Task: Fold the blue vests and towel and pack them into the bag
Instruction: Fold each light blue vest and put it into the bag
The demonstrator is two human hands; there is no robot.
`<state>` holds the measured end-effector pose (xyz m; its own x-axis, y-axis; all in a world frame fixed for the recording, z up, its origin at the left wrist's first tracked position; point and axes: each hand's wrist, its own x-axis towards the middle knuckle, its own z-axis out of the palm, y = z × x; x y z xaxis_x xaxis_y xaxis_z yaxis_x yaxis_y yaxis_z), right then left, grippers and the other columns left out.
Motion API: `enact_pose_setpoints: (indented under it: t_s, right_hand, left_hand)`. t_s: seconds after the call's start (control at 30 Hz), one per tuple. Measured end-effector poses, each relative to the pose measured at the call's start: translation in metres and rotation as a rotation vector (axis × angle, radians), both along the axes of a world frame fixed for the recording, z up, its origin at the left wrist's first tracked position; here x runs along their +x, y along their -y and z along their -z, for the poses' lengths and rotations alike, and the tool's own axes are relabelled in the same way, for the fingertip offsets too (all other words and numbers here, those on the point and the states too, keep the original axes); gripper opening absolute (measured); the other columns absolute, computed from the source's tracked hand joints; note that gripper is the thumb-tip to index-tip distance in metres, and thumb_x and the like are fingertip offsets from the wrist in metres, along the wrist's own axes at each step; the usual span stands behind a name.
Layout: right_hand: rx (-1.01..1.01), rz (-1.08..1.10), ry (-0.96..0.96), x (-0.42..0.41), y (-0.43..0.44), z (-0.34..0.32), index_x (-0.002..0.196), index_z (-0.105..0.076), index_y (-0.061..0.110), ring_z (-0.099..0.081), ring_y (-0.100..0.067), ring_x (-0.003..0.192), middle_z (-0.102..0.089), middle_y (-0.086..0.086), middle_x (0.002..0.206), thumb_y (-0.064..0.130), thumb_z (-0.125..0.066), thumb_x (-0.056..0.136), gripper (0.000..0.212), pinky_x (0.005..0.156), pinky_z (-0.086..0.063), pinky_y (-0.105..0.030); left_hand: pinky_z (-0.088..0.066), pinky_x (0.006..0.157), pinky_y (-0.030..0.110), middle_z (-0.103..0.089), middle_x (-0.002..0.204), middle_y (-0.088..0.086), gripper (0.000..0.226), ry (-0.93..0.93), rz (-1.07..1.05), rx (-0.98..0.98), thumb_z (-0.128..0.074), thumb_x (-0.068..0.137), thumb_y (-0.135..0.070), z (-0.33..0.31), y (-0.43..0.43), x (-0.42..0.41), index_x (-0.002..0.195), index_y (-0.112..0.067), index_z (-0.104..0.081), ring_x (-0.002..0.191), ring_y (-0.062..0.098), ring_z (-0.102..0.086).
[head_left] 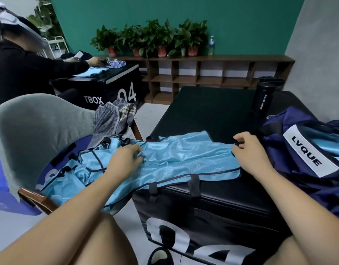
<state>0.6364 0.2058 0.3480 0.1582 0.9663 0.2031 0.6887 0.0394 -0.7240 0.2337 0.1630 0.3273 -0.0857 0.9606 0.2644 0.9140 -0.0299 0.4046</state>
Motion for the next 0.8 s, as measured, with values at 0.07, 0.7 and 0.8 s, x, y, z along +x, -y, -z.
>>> enact_pose_setpoints:
  t_s: [0.07,0.7,0.8]
  right_hand:
    - [0.096,-0.109,0.104,-0.010,0.004,-0.003,0.129,-0.064,0.027,-0.058,-0.020,0.116,-0.056,0.003,0.132,0.019,-0.063,0.096,0.033,0.107,-0.045,-0.045]
    - [-0.240,-0.584,0.673,-0.062,0.063,-0.011,0.089,-0.061,0.017,-0.057,-0.019,0.074,-0.067,-0.001,0.089,0.021,-0.059,0.089,0.005,0.063,-0.047,-0.037]
    - [-0.406,-0.716,0.574,-0.060,0.081,-0.022,0.087,-0.065,0.022,-0.062,-0.013,0.076,-0.073,0.004,0.087,0.026,-0.068,0.085,0.006,0.072,-0.055,-0.035]
  left_hand:
    - [-0.042,0.065,0.036,-0.058,0.076,-0.007,0.010,-0.013,0.081,0.013,-0.072,0.090,-0.021,-0.003,0.003,0.016,0.088,-0.024,-0.064,0.073,0.020,-0.056]
    - [-0.042,0.071,0.032,-0.054,0.094,-0.009,0.010,-0.073,0.369,0.026,-0.065,0.096,-0.020,0.009,0.009,0.072,0.100,-0.029,-0.061,0.087,0.014,-0.054]
    - [-0.050,0.074,0.040,-0.055,0.094,-0.008,0.012,-0.087,0.374,0.029,-0.061,0.095,-0.016,0.008,0.004,0.079,0.101,-0.027,-0.060,0.087,0.019,-0.057]
